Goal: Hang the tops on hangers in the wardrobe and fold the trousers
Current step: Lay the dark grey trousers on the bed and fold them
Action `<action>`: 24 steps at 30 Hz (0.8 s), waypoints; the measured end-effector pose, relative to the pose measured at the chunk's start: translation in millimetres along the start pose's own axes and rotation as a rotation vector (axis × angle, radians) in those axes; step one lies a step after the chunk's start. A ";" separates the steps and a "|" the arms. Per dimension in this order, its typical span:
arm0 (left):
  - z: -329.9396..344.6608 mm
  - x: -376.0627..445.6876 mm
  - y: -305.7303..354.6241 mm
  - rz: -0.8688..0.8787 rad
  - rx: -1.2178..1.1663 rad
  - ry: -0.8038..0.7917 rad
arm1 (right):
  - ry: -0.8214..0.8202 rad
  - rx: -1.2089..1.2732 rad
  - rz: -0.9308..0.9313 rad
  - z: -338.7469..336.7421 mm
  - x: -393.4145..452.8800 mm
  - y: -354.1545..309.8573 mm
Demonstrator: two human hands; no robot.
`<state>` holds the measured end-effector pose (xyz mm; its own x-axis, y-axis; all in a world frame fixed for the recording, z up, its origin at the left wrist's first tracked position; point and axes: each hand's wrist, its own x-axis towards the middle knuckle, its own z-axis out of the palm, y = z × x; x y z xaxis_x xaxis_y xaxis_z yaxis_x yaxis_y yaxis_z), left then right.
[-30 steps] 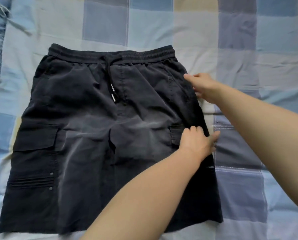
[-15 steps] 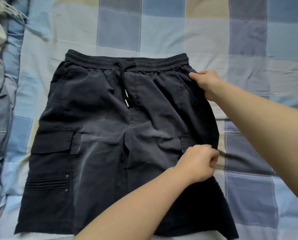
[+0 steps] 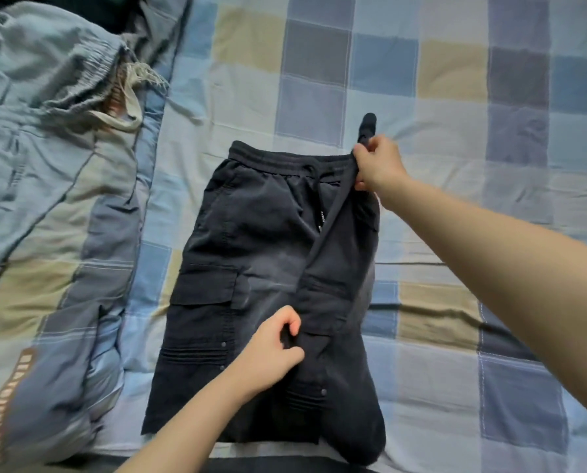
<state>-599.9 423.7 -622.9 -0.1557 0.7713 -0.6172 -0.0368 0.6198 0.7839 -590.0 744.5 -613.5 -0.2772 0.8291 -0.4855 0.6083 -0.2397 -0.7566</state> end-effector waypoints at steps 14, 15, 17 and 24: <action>-114.9 -68.9 -139.4 -0.298 -0.211 0.200 | -0.107 -0.136 -0.142 199.4 -46.9 -39.5; -116.3 -73.9 -146.2 -0.289 -0.232 0.160 | -0.092 -0.182 -0.162 208.4 -48.0 -40.7; -118.4 -81.2 -154.4 -0.273 -0.263 0.131 | -0.045 -0.286 -0.230 218.5 -45.3 -43.9; -130.8 -92.1 -191.7 -0.385 -0.181 0.210 | -0.234 -0.469 -0.215 239.2 -38.9 -38.7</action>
<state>-707.7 214.9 -707.4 -0.2920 0.4329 -0.8528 -0.2998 0.8053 0.5115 -780.7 600.7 -670.1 -0.5567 0.6875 -0.4663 0.7701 0.2167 -0.6000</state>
